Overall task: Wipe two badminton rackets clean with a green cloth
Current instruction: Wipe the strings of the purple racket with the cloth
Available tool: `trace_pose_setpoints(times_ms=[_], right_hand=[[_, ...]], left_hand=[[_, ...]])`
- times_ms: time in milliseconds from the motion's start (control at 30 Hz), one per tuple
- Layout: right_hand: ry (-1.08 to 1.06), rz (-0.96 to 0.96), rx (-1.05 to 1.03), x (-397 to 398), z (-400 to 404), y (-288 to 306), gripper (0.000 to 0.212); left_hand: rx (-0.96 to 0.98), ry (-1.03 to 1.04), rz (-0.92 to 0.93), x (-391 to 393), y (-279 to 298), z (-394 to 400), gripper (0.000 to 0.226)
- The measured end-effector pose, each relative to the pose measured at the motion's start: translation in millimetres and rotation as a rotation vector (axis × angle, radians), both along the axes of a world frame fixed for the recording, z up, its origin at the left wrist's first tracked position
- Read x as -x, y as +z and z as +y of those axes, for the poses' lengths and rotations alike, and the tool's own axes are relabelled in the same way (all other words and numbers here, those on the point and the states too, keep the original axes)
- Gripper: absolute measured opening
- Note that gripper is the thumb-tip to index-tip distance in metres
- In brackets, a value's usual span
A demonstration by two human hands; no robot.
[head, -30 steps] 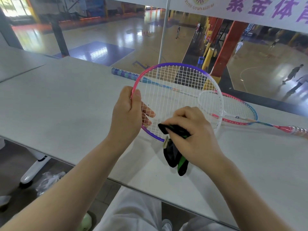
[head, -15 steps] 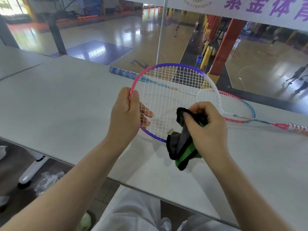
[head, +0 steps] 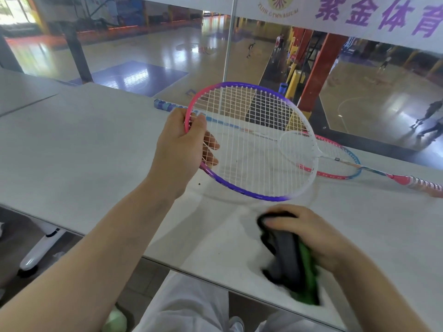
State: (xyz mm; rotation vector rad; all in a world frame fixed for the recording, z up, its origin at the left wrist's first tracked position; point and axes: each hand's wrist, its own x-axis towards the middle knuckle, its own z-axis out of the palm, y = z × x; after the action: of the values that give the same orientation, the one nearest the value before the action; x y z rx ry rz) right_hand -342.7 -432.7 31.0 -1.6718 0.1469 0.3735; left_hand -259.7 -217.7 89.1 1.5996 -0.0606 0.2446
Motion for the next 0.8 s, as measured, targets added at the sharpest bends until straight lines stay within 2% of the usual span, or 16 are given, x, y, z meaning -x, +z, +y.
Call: trace_pose_setpoints(times_ms=[100,300,367,500,600,633,700,767,800], right_hand=[[-0.200,0.106,-0.515,-16,39,3,0.004],[-0.383,0.219,-0.915,-55,73,-1,0.034],[-0.347,0.225,-0.965,-58,76,-8,0.035],[-0.347,0.179,-0.876,-60,66,-32,0.035],[-0.296,0.107,-0.848,-58,54,-41,0.008],[-0.248,0.074,-0.870,-57,51,-40,0.018],[-0.159,0.076,-0.977,-54,46,-36,0.025],[-0.178,0.107,-0.919,-51,35,-39,0.014],[-0.261,0.124,-0.834,-55,28,-46,0.014]], left_hand=[[0.045,-0.015,0.006,2,7,-5,0.013],[0.021,0.049,-0.004,4,-8,-12,0.014],[-0.003,0.087,0.012,3,-13,-11,0.015],[0.010,0.051,0.015,3,-11,-7,0.015],[-0.005,0.047,0.014,1,-9,-3,0.015],[-0.006,0.047,0.015,1,-8,-3,0.016],[-0.014,0.041,0.019,0,-9,-2,0.016],[-0.033,0.030,0.023,1,-9,-3,0.016],[-0.042,0.026,0.027,1,-10,-3,0.017]])
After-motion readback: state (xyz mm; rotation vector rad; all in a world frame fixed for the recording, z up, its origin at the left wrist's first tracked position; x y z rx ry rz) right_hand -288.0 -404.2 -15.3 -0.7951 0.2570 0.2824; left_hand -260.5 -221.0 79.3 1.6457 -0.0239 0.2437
